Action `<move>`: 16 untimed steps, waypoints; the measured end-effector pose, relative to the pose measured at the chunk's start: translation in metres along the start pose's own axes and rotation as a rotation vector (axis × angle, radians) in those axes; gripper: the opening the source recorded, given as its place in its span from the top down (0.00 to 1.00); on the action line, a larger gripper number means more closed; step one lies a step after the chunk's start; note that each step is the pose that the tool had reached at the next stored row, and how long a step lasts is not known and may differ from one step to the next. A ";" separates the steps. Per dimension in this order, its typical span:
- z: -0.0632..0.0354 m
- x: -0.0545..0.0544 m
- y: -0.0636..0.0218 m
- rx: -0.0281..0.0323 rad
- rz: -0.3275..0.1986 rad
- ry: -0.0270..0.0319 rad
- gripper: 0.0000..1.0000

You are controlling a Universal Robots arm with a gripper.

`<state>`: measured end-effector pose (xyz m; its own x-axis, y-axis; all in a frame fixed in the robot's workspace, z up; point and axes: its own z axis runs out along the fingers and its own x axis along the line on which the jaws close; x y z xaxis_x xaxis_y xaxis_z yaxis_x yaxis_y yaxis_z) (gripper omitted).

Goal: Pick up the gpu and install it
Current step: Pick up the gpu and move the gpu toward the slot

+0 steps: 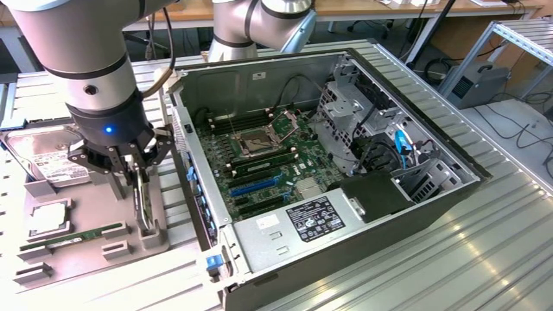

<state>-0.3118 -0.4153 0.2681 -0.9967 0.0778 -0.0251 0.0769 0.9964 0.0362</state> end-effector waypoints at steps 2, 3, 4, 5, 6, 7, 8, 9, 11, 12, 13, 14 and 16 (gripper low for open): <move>-0.0003 0.000 0.0000 0.0000 0.000 0.0000 0.73; -0.0007 0.000 0.0000 0.0000 0.000 0.0000 0.73; -0.0012 0.000 0.0000 0.0000 0.000 0.0000 0.73; -0.0013 0.000 0.0000 0.0000 0.000 0.0000 0.73; -0.0015 0.000 0.0001 0.0000 0.000 0.0000 0.73; -0.0017 0.000 0.0001 0.0000 0.000 0.0001 0.73; -0.0019 0.000 0.0001 0.0001 0.000 0.0001 0.73; -0.0021 0.000 0.0001 0.0000 0.000 0.0001 0.73; -0.0026 0.000 0.0001 0.0000 0.000 0.0000 0.73; -0.0028 0.000 0.0001 0.0000 0.000 0.0000 0.73; -0.0033 0.000 0.0001 0.0000 0.000 0.0000 0.73; -0.0036 0.000 0.0001 0.0000 0.000 0.0000 0.73; -0.0040 0.000 0.0002 0.0000 0.000 0.0000 0.73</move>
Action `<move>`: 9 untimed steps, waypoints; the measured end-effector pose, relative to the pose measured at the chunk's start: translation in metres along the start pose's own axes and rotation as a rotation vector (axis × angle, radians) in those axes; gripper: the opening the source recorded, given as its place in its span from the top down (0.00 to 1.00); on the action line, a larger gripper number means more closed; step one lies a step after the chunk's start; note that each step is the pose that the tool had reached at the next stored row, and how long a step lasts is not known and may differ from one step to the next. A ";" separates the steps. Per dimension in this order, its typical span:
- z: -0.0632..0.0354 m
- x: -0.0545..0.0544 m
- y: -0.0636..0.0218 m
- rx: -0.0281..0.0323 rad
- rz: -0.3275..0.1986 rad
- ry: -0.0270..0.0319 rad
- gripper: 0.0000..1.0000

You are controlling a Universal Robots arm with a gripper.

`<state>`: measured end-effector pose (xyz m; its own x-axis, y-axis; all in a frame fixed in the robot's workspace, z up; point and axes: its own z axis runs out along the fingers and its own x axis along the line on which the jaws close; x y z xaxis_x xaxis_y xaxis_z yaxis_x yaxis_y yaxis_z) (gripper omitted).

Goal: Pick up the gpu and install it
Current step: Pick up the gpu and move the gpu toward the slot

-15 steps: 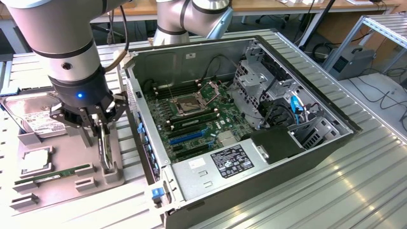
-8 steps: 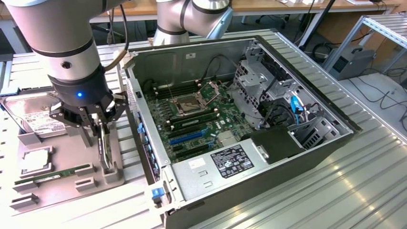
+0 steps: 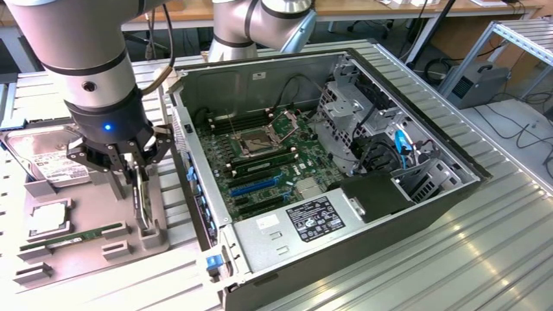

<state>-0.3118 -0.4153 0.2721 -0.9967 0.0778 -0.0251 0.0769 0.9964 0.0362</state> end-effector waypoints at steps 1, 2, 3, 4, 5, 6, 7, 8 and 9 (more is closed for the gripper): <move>-0.0002 0.000 0.0000 0.0000 0.000 0.0000 0.73; -0.0003 0.000 0.0000 0.0000 0.000 -0.0001 0.73; -0.0005 0.000 0.0000 0.0000 0.000 -0.0001 0.73; -0.0007 0.000 0.0000 0.0000 0.000 -0.0001 0.73; -0.0009 0.000 0.0000 0.0000 0.000 0.0000 0.73; -0.0013 0.000 0.0000 0.0000 0.000 0.0000 0.73; -0.0015 0.000 0.0000 0.0000 0.000 0.0000 0.73; -0.0018 0.000 0.0001 0.0000 0.000 -0.0001 0.73; -0.0020 0.000 0.0001 0.0000 0.000 0.0000 0.73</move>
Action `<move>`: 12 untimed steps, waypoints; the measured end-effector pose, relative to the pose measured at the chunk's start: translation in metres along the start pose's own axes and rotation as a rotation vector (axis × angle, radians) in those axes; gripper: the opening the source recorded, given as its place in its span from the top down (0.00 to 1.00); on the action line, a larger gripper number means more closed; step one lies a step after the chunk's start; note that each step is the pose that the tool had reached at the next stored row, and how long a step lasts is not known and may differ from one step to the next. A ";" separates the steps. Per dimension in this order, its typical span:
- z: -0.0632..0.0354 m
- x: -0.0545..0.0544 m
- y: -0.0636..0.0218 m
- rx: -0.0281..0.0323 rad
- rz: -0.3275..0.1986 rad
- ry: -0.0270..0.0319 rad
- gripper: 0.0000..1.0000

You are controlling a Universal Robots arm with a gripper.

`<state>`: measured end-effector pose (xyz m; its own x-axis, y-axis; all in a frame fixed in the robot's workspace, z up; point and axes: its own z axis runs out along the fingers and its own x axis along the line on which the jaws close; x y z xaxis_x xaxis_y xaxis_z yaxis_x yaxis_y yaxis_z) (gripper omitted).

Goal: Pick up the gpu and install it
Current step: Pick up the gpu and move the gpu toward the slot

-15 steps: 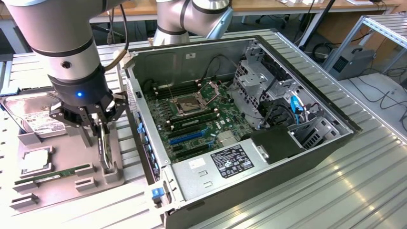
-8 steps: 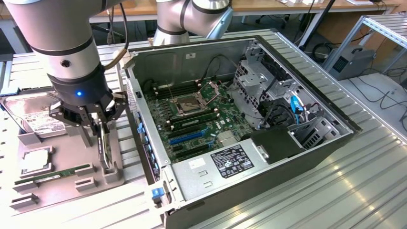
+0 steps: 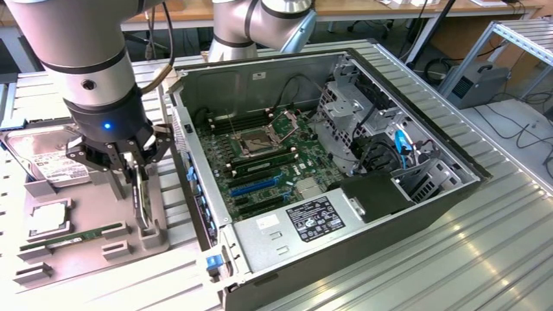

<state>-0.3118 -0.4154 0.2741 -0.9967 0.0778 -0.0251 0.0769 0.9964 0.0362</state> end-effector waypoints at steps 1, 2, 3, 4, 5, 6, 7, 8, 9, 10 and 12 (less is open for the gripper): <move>-0.0003 0.000 0.0000 0.0001 0.000 0.0000 0.73; -0.0007 0.000 0.0000 0.0001 0.000 0.0001 0.73; -0.0009 0.000 0.0000 0.0001 0.000 0.0000 0.73; -0.0011 0.000 0.0000 0.0000 0.000 0.0000 0.73; -0.0013 0.000 0.0001 0.0000 0.000 0.0000 0.73; -0.0016 0.000 0.0001 0.0000 0.000 0.0000 0.73; -0.0018 0.000 0.0001 0.0000 0.000 0.0000 0.73; -0.0021 0.000 0.0001 0.0000 0.000 0.0000 0.73; -0.0023 0.000 0.0001 0.0000 0.000 0.0000 0.73; -0.0025 0.000 0.0001 0.0000 0.000 0.0000 0.73; -0.0030 0.000 0.0001 0.0000 0.000 0.0000 0.73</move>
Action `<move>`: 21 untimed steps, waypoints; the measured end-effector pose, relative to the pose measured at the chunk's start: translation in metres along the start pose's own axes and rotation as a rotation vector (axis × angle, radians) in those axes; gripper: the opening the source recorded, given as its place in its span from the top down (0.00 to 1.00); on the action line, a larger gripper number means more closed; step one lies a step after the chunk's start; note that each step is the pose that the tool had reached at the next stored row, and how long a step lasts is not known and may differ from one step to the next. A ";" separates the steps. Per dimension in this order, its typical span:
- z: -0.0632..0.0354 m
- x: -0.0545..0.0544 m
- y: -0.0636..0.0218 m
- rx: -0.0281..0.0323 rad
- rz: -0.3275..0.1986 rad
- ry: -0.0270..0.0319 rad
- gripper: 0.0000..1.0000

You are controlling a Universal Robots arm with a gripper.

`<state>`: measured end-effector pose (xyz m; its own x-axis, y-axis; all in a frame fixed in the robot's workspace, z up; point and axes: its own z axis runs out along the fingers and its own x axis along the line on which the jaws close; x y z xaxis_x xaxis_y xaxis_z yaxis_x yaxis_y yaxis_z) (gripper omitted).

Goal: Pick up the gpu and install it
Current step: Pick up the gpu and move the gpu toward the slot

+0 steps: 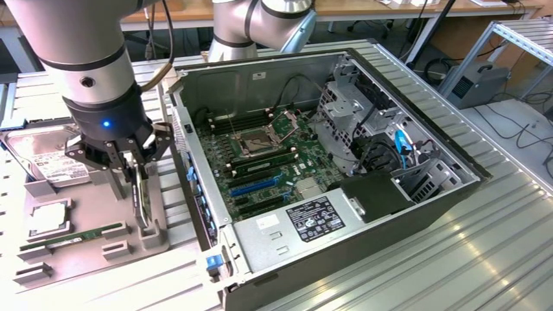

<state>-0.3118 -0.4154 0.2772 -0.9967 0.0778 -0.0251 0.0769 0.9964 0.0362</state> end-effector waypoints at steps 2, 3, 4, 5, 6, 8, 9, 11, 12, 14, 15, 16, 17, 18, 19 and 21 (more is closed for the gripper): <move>-0.0006 0.000 0.0000 0.0000 0.000 0.0000 0.73; -0.0009 0.000 0.0000 0.0000 0.000 0.0000 0.73; -0.0011 0.000 0.0001 0.0000 0.000 0.0000 0.73; -0.0014 0.000 0.0001 0.0000 0.000 0.0000 0.73; -0.0017 0.000 0.0001 0.0000 0.000 0.0000 0.73; -0.0023 0.000 0.0001 0.0000 0.000 0.0000 0.73; -0.0026 0.000 0.0001 0.0001 0.000 0.0000 0.73; -0.0031 0.000 0.0001 0.0000 0.000 0.0000 0.73; -0.0033 0.000 0.0001 0.0000 0.000 0.0000 0.73; -0.0039 0.000 0.0002 0.0000 0.000 0.0000 0.73; -0.0042 0.000 0.0001 0.0000 0.000 0.0001 0.73; -0.0044 0.000 0.0002 0.0000 0.000 0.0000 0.73; -0.0046 0.000 0.0002 0.0000 0.000 0.0000 0.73; -0.0048 0.000 0.0002 0.0000 0.000 0.0000 0.73; -0.0050 0.000 0.0002 0.0000 0.000 0.0000 0.73; -0.0055 0.000 0.0002 0.0000 0.000 0.0000 0.73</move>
<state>-0.3118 -0.4154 0.2827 -0.9967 0.0778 -0.0251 0.0769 0.9964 0.0362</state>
